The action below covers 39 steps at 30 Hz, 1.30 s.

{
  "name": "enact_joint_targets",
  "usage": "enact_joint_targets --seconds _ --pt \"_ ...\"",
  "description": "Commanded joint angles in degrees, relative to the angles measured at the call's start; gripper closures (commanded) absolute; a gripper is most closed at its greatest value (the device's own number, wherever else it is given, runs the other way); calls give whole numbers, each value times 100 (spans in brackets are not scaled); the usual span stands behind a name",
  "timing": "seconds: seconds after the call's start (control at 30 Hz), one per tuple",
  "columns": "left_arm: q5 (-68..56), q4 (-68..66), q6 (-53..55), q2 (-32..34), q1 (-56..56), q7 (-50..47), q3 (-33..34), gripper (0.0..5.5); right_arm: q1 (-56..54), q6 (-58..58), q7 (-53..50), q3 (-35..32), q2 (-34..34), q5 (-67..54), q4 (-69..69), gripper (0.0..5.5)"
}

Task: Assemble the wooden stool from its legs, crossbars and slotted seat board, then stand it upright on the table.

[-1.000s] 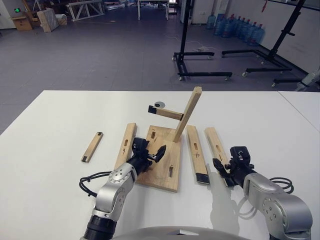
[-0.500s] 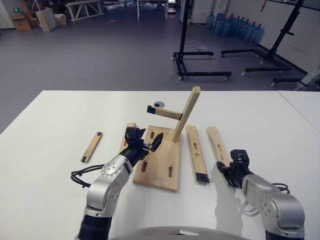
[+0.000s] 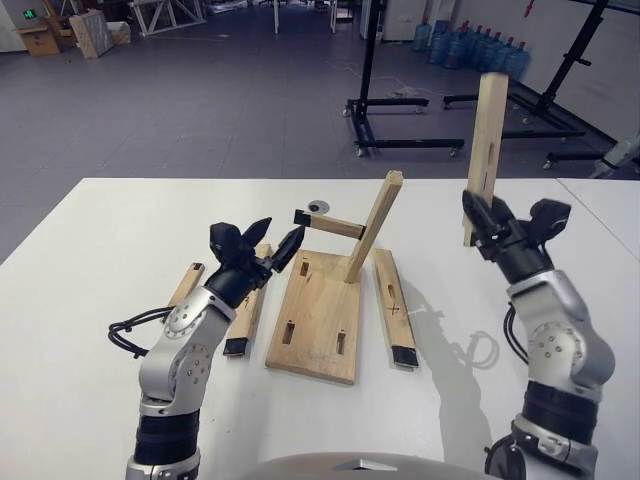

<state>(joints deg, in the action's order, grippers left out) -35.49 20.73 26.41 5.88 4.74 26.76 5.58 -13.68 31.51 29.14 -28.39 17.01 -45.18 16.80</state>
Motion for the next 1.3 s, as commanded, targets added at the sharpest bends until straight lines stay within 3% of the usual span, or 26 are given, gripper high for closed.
enact_joint_targets --seconds 0.03,0.23,0.37,0.57,0.77,1.3 --pt "-824 -88 276 311 104 666 239 121 21 758 1056 464 632 -1148 715 349" --pt "-2598 488 1315 1090 -332 1922 229 121 341 1070 1945 1686 789 -1388 927 349" --pt "-3223 344 1680 1149 -120 1904 178 121 384 822 2345 2411 714 -960 710 349" --pt "-3690 179 1799 990 162 1629 109 121 220 700 2692 2975 664 -760 521 349" --pt "-4083 145 1756 901 182 1495 205 121 189 684 2871 3126 667 -747 330 349" --pt "-4103 199 1675 833 75 1382 46 318 83 1033 3224 3083 970 -879 167 349"
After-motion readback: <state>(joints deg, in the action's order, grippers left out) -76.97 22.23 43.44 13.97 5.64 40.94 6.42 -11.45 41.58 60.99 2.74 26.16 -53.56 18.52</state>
